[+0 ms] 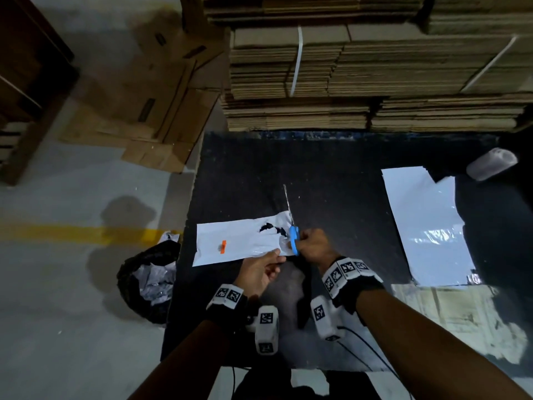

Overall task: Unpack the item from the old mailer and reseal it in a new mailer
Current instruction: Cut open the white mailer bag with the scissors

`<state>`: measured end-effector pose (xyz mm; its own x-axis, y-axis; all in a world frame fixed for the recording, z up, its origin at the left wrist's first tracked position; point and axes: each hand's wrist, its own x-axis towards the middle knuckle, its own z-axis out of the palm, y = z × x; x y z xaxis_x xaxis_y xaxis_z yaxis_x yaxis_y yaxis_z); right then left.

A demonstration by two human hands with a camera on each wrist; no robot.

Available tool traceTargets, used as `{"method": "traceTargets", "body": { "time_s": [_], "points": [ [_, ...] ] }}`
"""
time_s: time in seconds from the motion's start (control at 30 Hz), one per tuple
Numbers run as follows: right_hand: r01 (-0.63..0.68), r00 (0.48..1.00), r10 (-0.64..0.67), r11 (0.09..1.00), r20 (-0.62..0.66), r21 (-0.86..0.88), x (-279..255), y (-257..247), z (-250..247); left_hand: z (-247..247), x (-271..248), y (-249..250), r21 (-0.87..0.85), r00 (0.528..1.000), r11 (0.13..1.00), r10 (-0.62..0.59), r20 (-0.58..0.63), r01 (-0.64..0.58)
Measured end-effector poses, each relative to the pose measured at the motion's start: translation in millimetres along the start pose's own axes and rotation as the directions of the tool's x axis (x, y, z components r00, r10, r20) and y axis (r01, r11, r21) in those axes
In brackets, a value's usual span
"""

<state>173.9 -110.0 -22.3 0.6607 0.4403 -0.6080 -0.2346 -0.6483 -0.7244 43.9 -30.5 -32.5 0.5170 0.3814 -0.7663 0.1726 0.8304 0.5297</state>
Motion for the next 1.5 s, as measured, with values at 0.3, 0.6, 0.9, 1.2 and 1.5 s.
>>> {"method": "traceTargets", "body": {
  "time_s": [0.3,0.6,0.9,1.2,1.5],
  "points": [
    [-0.109,0.981,0.078,0.979,0.179,0.17,-84.6,20.7,-34.3,7.4,16.7,-4.1,-0.015,0.99,0.999,0.037,-0.137,-0.039],
    [-0.244,0.872,0.156,0.96,0.464,0.136,-109.0,52.2,-24.0,0.9,17.9,-6.1,0.052,0.989,0.998,0.029,-0.145,-0.022],
    [-0.298,0.9,0.189,0.925,0.393,0.237,-87.2,47.5,-2.0,2.7,15.4,-8.9,0.093,0.981,0.994,0.065,-0.181,-0.049],
    [-0.284,0.908,0.182,0.93,0.377,0.233,-84.2,49.2,-3.2,8.3,14.9,-9.6,0.171,0.971,0.982,0.12,-0.208,-0.085],
    [-0.243,0.911,0.159,0.953,0.38,0.182,-82.3,43.6,-5.3,11.4,17.0,-9.6,0.196,0.959,0.978,0.119,-0.257,-0.069]
  ]
}}
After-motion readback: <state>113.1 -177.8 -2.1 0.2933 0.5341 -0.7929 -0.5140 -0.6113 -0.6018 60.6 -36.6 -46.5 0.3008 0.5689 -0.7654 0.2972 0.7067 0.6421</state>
